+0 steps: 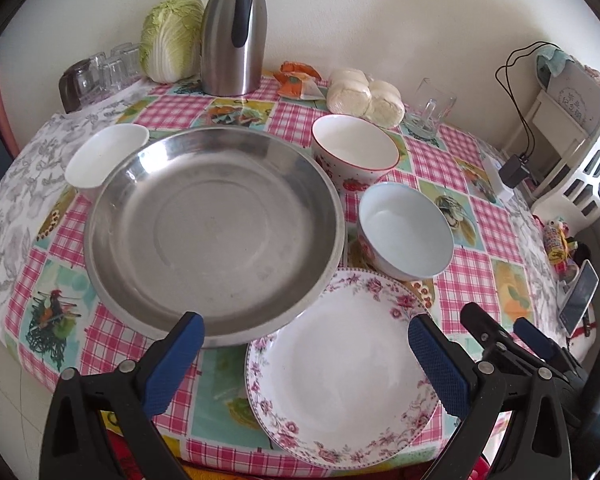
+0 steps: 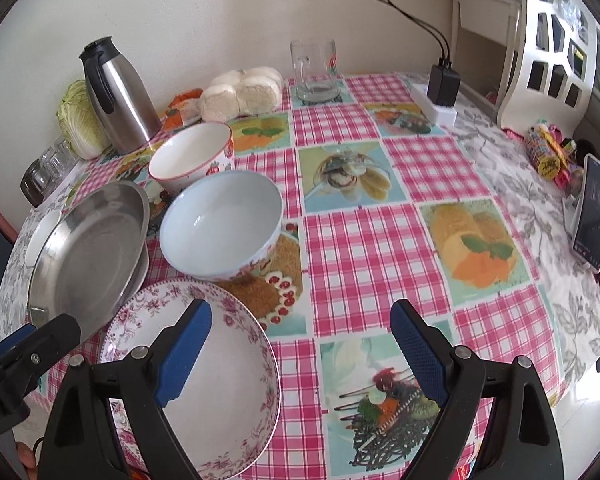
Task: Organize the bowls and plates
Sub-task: 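Move both grippers to the rim of the pink-floral round plate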
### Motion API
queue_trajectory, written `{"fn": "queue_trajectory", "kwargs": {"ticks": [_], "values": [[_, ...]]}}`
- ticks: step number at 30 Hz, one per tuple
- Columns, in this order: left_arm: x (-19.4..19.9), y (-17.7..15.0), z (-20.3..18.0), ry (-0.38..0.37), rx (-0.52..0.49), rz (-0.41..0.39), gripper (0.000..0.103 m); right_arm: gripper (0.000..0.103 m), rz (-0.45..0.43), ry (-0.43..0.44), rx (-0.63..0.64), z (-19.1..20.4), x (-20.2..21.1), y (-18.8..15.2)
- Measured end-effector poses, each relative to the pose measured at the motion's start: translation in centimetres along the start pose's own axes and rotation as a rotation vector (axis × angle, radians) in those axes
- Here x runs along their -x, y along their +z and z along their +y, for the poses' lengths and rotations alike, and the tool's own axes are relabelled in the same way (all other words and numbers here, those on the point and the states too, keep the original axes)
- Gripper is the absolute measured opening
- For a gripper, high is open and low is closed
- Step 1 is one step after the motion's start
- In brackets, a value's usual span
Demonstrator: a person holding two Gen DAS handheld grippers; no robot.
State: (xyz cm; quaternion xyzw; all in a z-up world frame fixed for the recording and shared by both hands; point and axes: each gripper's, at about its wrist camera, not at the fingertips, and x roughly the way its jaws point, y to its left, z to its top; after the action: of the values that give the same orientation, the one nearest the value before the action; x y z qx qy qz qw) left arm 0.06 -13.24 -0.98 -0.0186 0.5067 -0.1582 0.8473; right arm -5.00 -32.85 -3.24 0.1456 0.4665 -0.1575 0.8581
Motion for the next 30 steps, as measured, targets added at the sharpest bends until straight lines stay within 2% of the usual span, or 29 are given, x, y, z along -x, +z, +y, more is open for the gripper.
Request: {"fn": "queue_trajectory", "kwargs": {"ticks": [5,11,15,23,30], "values": [[-0.2,-0.4,-0.3,-0.002,-0.001,0.016,0.103,0.091,0.082,0.005,-0.035,-0.6,-1.4,-0.5],[-1.3,-0.8,-0.1,-0.006,0.011,0.091,0.103,0.091,0.138,0.009,-0.054,-1.0,-2.3,-0.9],[-1.7,-0.9,-0.3,0.008,-0.001,0.116,0.103,0.091,0.151,0.004,-0.032,-0.5,-2.5,-1.0],[-2.8,-1.1,0.6,0.088,0.016,0.164,0.103,0.091,0.162,0.003,-0.004,0.1,-2.9,-1.2],[-3.7,-1.2,0.6,0.110,0.015,0.195,0.102,0.090,0.157,0.027,-0.019,0.0,-3.0,-1.2]]}}
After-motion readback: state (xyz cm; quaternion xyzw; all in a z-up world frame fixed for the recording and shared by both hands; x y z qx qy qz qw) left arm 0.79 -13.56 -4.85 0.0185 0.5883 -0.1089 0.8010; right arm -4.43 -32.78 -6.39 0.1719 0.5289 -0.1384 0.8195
